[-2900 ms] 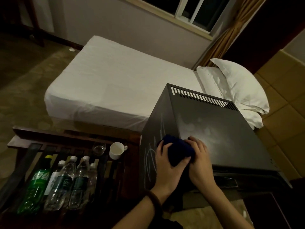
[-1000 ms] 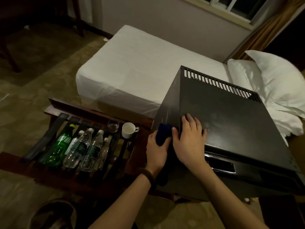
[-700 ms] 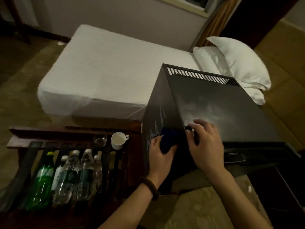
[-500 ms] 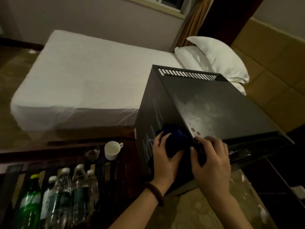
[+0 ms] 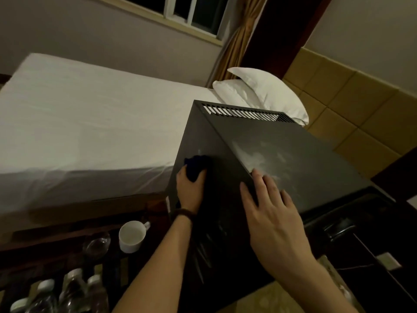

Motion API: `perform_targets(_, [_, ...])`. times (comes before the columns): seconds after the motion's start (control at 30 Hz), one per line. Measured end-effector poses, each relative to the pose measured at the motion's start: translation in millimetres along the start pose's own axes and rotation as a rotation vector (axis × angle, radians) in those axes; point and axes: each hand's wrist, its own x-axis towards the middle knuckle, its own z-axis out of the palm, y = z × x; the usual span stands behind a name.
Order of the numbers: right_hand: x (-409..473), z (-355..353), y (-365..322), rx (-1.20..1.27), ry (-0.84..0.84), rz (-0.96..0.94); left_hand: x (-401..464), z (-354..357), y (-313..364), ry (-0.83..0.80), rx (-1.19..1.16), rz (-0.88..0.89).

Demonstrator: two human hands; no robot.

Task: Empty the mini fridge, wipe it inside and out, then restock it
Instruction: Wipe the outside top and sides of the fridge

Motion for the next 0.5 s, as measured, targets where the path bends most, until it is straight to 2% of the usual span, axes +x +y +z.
perform_targets(0.07, [2,1,-5,-0.011,0.000,0.032,-20,3,6,0.012,-0.004,0.033])
perform_targets(0.23, [2,0,-16,0.048,0.058,0.163,-109,10,19,-0.129,-0.018,0.357])
perform_targets(0.33, [4,1,-16,0.064,0.128,0.184,-65,8,17,-0.103,0.038,0.454])
perform_targets(0.5, [5,14,-21,-0.021,0.232,0.168,40,-1,14,-0.071,-0.008,0.319])
